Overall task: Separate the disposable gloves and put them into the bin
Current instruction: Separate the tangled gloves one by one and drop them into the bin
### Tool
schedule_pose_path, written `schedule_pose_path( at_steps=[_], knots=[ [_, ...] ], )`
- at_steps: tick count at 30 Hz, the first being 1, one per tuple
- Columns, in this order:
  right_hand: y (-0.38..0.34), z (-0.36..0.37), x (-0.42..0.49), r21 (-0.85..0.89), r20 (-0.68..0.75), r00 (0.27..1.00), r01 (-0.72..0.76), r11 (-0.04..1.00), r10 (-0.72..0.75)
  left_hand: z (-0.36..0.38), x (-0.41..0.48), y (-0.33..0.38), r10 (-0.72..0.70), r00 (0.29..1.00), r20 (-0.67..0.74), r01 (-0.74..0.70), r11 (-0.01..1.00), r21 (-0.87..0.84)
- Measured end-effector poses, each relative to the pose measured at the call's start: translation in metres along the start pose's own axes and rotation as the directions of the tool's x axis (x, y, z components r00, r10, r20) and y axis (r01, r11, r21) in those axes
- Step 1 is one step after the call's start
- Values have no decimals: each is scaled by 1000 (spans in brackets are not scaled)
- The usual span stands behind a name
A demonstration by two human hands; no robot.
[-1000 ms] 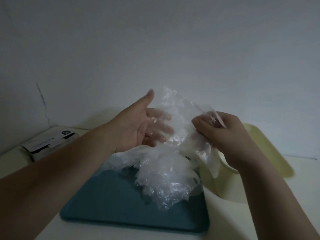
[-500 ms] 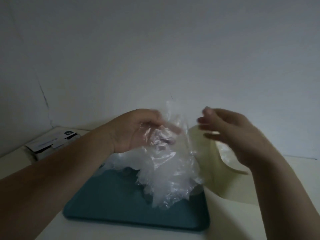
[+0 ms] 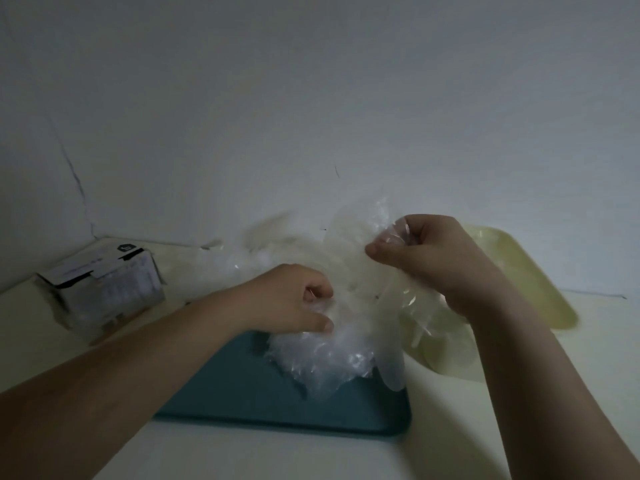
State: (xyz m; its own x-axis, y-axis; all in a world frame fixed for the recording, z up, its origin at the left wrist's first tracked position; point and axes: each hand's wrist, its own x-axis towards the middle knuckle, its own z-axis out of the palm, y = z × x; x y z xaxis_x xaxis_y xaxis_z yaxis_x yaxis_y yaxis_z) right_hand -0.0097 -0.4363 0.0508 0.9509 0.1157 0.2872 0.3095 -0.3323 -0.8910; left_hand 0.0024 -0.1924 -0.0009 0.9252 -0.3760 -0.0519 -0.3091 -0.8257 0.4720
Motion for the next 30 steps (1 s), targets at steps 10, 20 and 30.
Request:
schedule_pose_path(
  at_steps=[10, 20, 30],
  knots=[
    [-5, -3, -2, 99, -2, 1000, -3, 995, 3, -34, -1, 7, -106, 940, -324, -26, 926, -376],
    [-12, -12, -10, 605, 325, 918, -16, 796, -229, -84, -17, 43, -129, 978, -165, -87, 466, -880],
    [-35, -50, -25, 770, 236, 937, -17, 638, -259, -73, -6, 65, -200, 977, -66, 47, 511, -858]
  ],
)
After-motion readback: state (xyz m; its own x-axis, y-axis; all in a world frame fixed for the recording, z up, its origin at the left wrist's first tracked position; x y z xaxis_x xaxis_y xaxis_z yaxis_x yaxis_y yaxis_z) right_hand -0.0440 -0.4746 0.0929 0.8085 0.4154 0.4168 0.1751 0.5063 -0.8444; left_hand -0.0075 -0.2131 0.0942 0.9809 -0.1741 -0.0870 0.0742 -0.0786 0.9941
